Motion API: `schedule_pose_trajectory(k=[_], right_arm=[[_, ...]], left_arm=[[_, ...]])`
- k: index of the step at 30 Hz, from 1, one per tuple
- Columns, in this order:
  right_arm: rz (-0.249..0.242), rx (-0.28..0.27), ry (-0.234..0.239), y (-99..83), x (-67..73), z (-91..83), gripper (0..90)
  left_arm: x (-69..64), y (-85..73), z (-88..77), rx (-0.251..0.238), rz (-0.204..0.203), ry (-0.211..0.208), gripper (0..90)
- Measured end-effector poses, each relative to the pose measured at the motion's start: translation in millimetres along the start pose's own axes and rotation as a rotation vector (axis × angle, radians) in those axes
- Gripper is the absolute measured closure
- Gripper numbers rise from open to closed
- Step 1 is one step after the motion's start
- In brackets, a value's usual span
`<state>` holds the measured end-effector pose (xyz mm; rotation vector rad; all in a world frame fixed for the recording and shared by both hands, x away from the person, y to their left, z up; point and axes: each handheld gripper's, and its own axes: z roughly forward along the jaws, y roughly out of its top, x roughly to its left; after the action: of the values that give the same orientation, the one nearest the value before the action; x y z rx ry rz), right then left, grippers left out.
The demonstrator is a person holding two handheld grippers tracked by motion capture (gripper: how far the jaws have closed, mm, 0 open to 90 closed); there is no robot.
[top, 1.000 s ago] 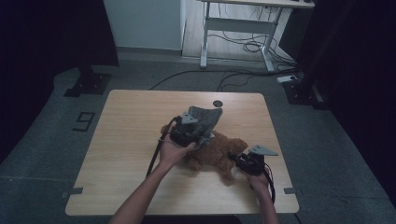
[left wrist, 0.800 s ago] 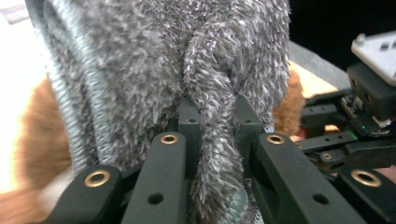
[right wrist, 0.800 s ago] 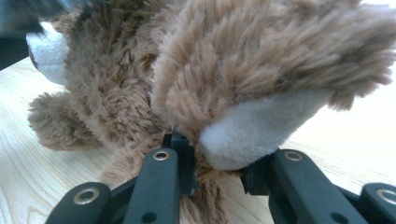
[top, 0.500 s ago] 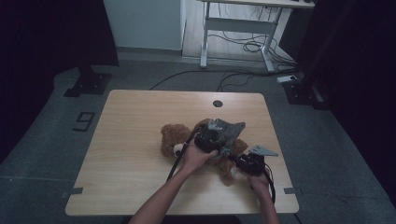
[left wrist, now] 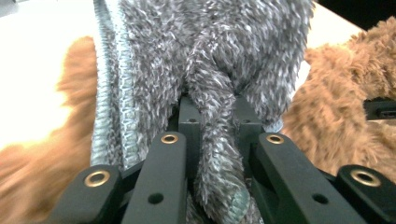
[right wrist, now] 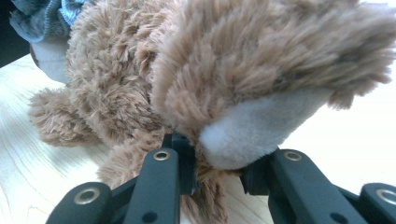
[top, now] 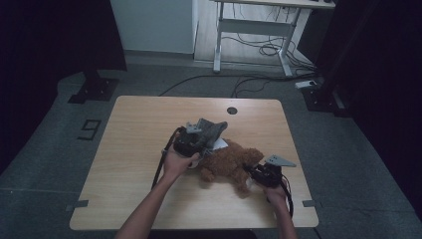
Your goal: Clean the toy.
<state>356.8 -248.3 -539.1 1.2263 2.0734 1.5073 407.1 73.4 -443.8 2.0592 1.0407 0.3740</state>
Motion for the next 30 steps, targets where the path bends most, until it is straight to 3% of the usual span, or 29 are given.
schedule_pose_trajectory(k=[4, 10, 17, 22, 25, 30], right_arm=[[0.000, -0.002, 0.002, -0.1, 0.0, 0.0, 71.2], [0.001, 0.003, 0.000, -0.2, 0.0, 0.2, 71.3], [0.008, 0.003, -0.001, -0.8, -1.5, 0.6, 71.3], [0.008, 0.005, -0.002, -1.1, -1.2, 0.0, 71.3], [0.010, 0.005, -0.002, -1.2, -1.2, 0.1, 71.3], [0.010, 0.003, 0.000, -1.2, -2.1, 0.3, 71.3]], left_arm=[[17.4, -9.6, -18.1, -0.026, -0.022, 0.020, 78.5], [37.0, -18.3, -36.2, -0.028, -0.049, 0.074, 78.4], [45.3, -21.1, -50.2, -0.042, -0.065, 0.086, 78.1], [52.0, -16.0, -48.7, -0.034, -0.089, 0.083, 78.0], [46.4, -6.3, -41.4, -0.038, -0.086, 0.054, 78.0], [12.8, 13.1, -20.1, -0.027, -0.011, 0.015, 77.9]])
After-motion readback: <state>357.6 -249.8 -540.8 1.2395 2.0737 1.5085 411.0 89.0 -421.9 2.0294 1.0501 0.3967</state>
